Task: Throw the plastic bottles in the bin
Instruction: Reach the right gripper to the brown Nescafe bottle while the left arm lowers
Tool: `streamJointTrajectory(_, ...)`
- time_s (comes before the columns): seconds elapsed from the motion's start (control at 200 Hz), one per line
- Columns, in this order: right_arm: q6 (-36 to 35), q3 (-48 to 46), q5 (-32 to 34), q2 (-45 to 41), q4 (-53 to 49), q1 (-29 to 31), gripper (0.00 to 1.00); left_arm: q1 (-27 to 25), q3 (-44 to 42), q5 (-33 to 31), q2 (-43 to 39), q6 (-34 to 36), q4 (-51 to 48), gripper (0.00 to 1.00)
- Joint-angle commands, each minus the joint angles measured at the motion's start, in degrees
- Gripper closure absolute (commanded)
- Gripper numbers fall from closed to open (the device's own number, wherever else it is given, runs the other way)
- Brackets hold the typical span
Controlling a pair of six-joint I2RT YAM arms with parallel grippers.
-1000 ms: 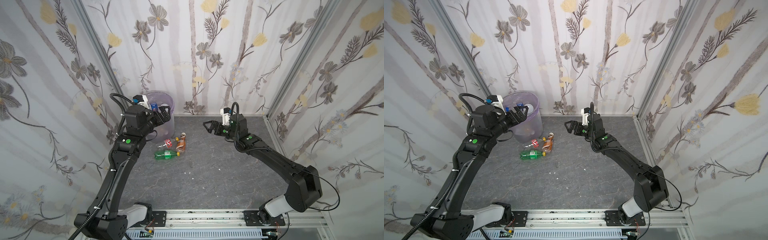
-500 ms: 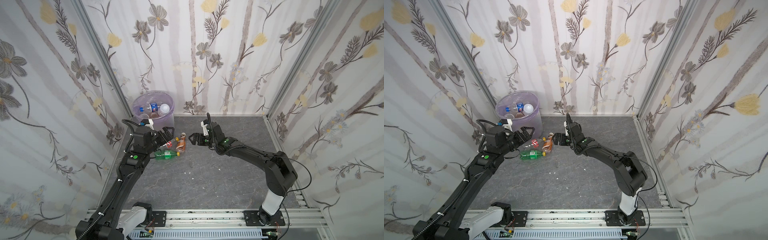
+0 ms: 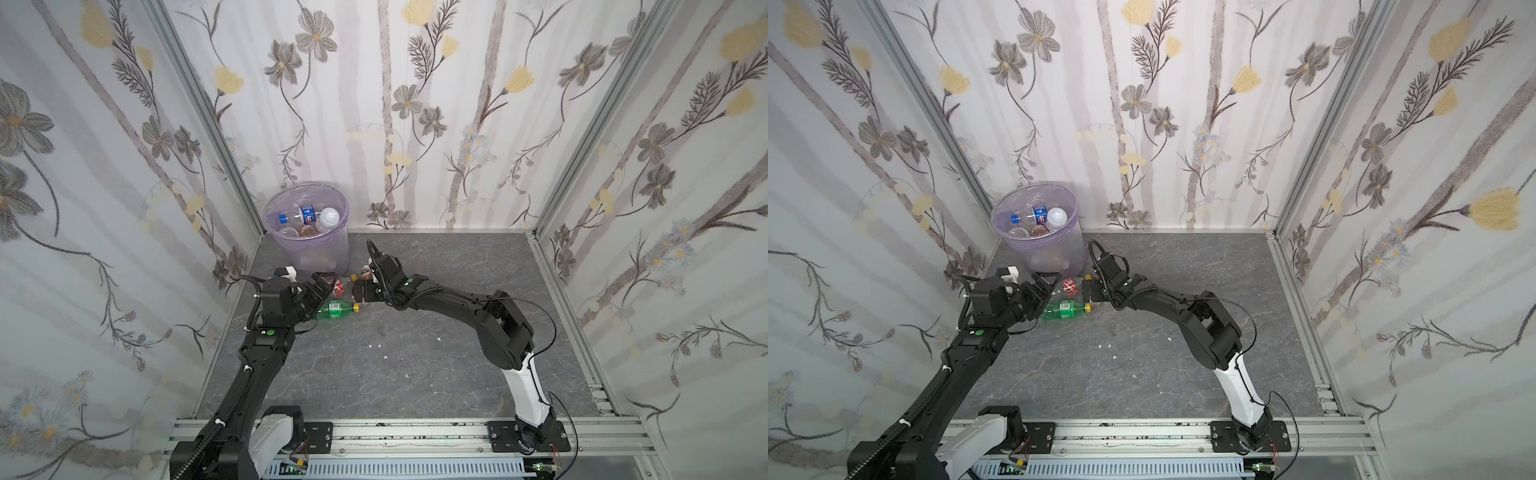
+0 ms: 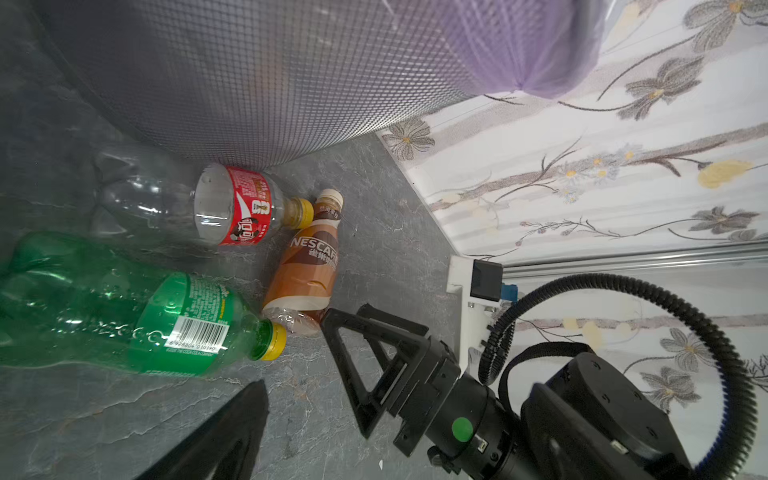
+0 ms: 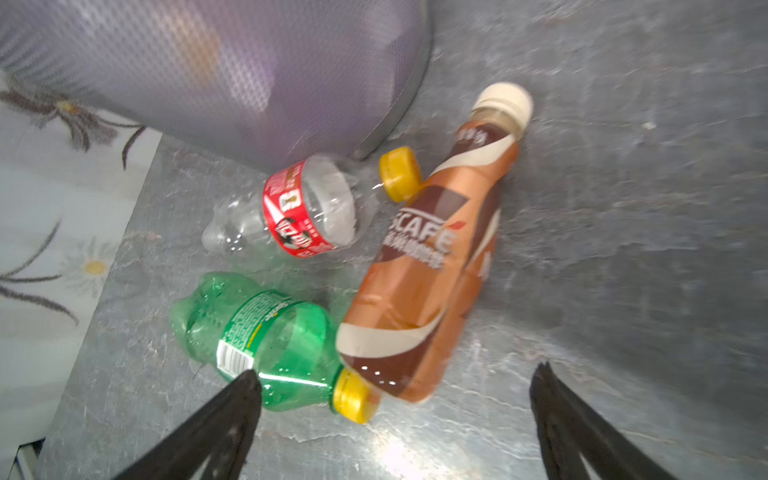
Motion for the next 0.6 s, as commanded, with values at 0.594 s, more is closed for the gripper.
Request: streamJointTrajectory(0.594,1.2,12.2,3.5,10.7,-8.3,1.1,0.27,4.4,-3.8,6.7,1.1,-0.4,10.1,0.0)
